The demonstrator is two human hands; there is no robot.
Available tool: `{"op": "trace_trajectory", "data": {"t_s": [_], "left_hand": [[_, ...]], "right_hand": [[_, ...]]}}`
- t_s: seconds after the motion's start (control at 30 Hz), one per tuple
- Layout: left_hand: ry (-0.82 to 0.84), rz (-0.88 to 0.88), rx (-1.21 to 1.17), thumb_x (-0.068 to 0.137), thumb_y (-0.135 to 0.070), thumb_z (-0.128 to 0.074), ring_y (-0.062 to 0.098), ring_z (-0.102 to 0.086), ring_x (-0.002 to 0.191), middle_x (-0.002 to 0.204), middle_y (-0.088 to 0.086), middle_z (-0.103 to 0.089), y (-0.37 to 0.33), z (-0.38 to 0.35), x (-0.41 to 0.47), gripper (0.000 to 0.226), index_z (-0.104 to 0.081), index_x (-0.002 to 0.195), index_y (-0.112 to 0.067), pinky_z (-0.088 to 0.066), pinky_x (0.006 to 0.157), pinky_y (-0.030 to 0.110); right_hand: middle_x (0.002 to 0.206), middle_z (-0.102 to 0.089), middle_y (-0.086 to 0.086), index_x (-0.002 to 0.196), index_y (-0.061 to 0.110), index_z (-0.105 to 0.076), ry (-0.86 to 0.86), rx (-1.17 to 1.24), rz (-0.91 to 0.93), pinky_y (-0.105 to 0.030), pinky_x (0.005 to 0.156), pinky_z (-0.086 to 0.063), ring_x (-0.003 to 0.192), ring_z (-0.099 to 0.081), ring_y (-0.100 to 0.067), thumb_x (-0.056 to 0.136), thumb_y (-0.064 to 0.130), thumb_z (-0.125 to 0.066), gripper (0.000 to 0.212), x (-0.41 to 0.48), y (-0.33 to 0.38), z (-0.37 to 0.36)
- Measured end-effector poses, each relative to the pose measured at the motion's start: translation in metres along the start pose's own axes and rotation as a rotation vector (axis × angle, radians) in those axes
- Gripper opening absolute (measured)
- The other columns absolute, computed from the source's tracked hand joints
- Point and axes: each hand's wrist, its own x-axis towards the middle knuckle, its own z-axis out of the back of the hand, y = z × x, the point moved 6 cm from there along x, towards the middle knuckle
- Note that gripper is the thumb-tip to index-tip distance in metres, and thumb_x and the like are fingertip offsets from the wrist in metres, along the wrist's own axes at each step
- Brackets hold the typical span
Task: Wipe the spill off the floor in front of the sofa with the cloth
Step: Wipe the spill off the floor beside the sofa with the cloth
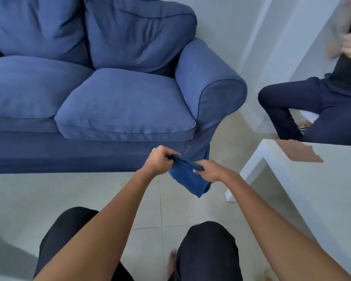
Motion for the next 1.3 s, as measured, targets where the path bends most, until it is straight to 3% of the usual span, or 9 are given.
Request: {"op": "trace_trajectory", "data": {"t_s": [0.1, 0.23, 0.33, 0.43, 0.67, 0.9, 0.97, 1.1, 1.3], "left_hand": [[0.015, 0.129, -0.047, 0.077, 0.005, -0.048, 0.012, -0.066, 0.096, 0.1, -0.003, -0.076, 0.067, -0.012, 0.012, 0.047, -0.078, 0.102, -0.022, -0.05, 0.079, 0.017], [0.024, 0.239, -0.142, 0.078, 0.004, -0.054, 0.007, -0.066, 0.086, 0.091, -0.008, -0.076, 0.141, -0.042, 0.036, 0.04, -0.08, 0.095, -0.021, -0.053, 0.077, 0.014], [0.012, 0.29, -0.211, 0.078, 0.006, -0.054, 0.006, -0.066, 0.084, 0.09, -0.006, -0.076, 0.186, -0.064, 0.059, 0.04, -0.081, 0.091, -0.021, -0.047, 0.066, 0.002], [-0.028, 0.317, -0.231, 0.077, 0.008, -0.054, 0.009, -0.067, 0.084, 0.086, -0.006, -0.076, 0.222, -0.083, 0.082, 0.04, -0.081, 0.089, -0.019, -0.048, 0.068, 0.003], [-0.064, 0.324, -0.213, 0.074, 0.008, -0.053, 0.017, -0.07, 0.085, 0.085, -0.005, -0.077, 0.276, -0.114, 0.123, 0.042, -0.08, 0.082, -0.022, -0.06, 0.081, 0.034], [-0.229, 0.306, -0.112, 0.069, 0.007, -0.05, 0.011, -0.07, 0.08, 0.08, -0.008, -0.077, 0.297, -0.105, 0.147, 0.041, -0.079, 0.078, -0.02, -0.059, 0.076, 0.025], [-0.264, 0.3, -0.092, 0.071, 0.006, -0.05, 0.012, -0.07, 0.08, 0.084, -0.005, -0.077, 0.302, -0.105, 0.149, 0.04, -0.079, 0.081, -0.018, -0.057, 0.076, 0.022], [-0.169, 0.254, 0.036, 0.075, 0.001, -0.055, 0.017, -0.071, 0.079, 0.087, -0.003, -0.078, 0.322, -0.129, 0.141, 0.038, -0.079, 0.09, -0.023, -0.058, 0.077, 0.03], [0.08, 0.081, 0.462, 0.089, -0.015, -0.05, 0.027, -0.067, 0.09, 0.102, 0.0, -0.075, 0.328, -0.162, 0.121, 0.035, -0.07, 0.112, -0.031, -0.054, 0.076, 0.036]], "right_hand": [[0.102, -0.067, -0.008, 0.1, 0.028, -0.061, 0.089, 0.003, 0.019, -0.043, 0.067, -0.061, 0.09, -0.065, -0.034, 0.095, 0.027, -0.051, 0.012, 0.058, 0.002, -0.043], [0.085, -0.058, -0.006, 0.071, 0.031, -0.053, 0.162, 0.012, 0.011, -0.031, 0.045, -0.051, 0.073, -0.06, -0.031, 0.085, 0.001, -0.044, 0.034, 0.127, -0.009, -0.097], [0.08, -0.061, -0.005, 0.069, 0.028, -0.056, 0.129, 0.009, 0.026, -0.038, 0.057, -0.053, 0.075, -0.061, -0.031, 0.08, 0.0, -0.047, 0.032, 0.173, -0.026, -0.128], [0.093, -0.068, -0.009, 0.098, 0.026, -0.067, 0.072, 0.026, 0.046, -0.041, 0.069, -0.056, 0.083, -0.064, -0.032, 0.08, 0.001, -0.048, 0.037, 0.208, -0.039, -0.152], [0.107, -0.069, -0.006, 0.115, 0.027, -0.066, -0.033, 0.031, 0.032, -0.037, 0.074, -0.055, 0.094, -0.063, -0.029, 0.079, -0.001, -0.046, 0.049, 0.268, -0.059, -0.18], [0.117, -0.066, -0.008, 0.123, 0.026, -0.06, -0.128, 0.013, 0.102, -0.043, 0.081, -0.055, 0.104, -0.062, -0.032, 0.081, -0.004, -0.043, 0.054, 0.313, -0.048, -0.192], [0.132, -0.058, -0.01, 0.13, 0.024, -0.057, -0.173, -0.008, 0.123, -0.046, 0.09, -0.053, 0.117, -0.058, -0.034, 0.084, -0.007, -0.045, 0.057, 0.322, -0.046, -0.197], [0.162, -0.022, -0.006, 0.143, 0.025, -0.045, -0.185, -0.061, 0.102, -0.045, 0.105, -0.046, 0.145, -0.029, -0.03, 0.086, -0.013, -0.045, 0.069, 0.324, -0.061, -0.222], [0.162, -0.021, 0.004, 0.147, 0.03, -0.041, -0.144, -0.089, 0.156, -0.039, 0.092, -0.054, 0.148, -0.023, -0.021, 0.083, -0.018, -0.044, 0.08, 0.307, -0.089, -0.262]]}}
